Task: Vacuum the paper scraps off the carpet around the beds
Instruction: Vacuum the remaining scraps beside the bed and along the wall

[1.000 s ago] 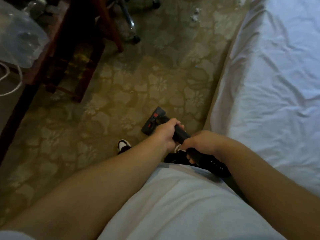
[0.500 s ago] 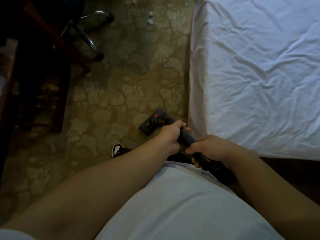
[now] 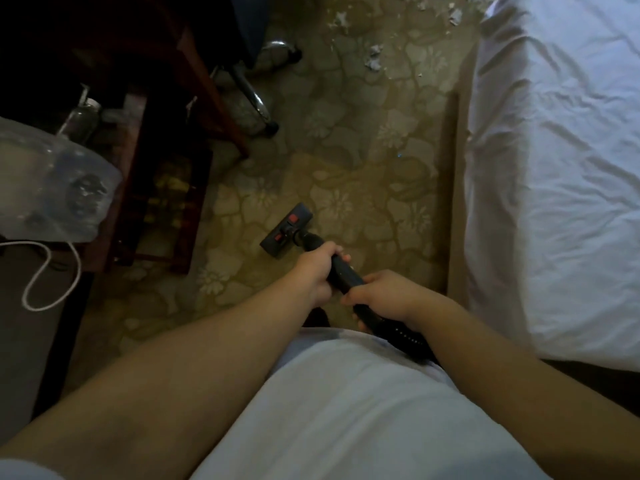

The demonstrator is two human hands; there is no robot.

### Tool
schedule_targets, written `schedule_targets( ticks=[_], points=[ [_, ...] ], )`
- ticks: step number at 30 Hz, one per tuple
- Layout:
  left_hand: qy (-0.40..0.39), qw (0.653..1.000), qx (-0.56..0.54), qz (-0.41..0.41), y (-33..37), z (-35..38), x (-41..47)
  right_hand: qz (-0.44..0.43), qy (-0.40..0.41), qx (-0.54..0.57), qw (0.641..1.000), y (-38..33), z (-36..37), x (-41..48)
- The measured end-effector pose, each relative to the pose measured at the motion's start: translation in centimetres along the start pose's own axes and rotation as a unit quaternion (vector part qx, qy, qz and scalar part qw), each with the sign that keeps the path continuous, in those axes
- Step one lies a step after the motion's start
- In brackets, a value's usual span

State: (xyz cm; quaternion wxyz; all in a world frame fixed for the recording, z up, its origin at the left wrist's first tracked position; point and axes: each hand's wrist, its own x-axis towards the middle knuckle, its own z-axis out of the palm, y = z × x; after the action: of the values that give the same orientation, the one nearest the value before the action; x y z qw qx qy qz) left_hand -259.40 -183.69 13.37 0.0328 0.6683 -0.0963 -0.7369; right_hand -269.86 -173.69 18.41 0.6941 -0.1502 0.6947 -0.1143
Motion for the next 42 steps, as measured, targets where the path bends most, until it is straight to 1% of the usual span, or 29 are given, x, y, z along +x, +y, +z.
schedule_targets(
  ticks=[4, 8, 12, 16, 19, 22, 27, 32, 36, 42],
  points=[
    [0.019, 1.000, -0.011, -0.010, 5.4, -5.9, 0.3, -0.005, -0.011, -0.012, 1.000, -6.0, 4.9, 2.3],
    [0.022, 1.000, -0.019, 0.001, 8.9, -9.5, 0.1, -0.015, -0.015, -0.038, 0.999, -10.3, 7.3, 3.4],
    [0.018, 0.999, -0.041, 0.004, 10.9, -11.2, 0.3, -0.019, -0.022, -0.063, 0.998, -13.0, 8.3, 3.9],
    [-0.004, 1.000, -0.031, -0.005, 11.7, -10.3, 0.3, -0.017, -0.005, -0.033, 0.999, -13.3, 7.7, 3.6],
    [-0.025, 1.000, -0.005, -0.013, 11.8, -7.9, 0.2, -0.009, 0.009, 0.023, 1.000, -12.4, 5.9, 2.6],
    [-0.049, 0.997, 0.051, -0.023, 11.7, -3.8, 0.1, -0.008, 0.032, 0.095, 0.995, -10.5, 3.3, 1.7],
    [-0.062, 0.983, 0.171, -0.033, 10.4, 4.5, -0.4, 0.003, 0.067, 0.201, 0.977, -6.7, -1.5, 0.1],
    [-0.094, 0.961, 0.257, -0.031, 8.9, 11.6, 0.0, -0.009, 0.122, 0.302, 0.945, -3.7, -5.3, -0.5],
    [-0.112, 0.948, 0.298, -0.021, 9.3, 17.4, -0.3, -0.027, 0.153, 0.334, 0.930, -2.9, -9.7, -0.3],
    [-0.116, 0.942, 0.314, 0.009, 11.9, 25.5, -0.1, -0.039, 0.176, 0.346, 0.921, -4.8, -17.3, 0.2]
  ],
)
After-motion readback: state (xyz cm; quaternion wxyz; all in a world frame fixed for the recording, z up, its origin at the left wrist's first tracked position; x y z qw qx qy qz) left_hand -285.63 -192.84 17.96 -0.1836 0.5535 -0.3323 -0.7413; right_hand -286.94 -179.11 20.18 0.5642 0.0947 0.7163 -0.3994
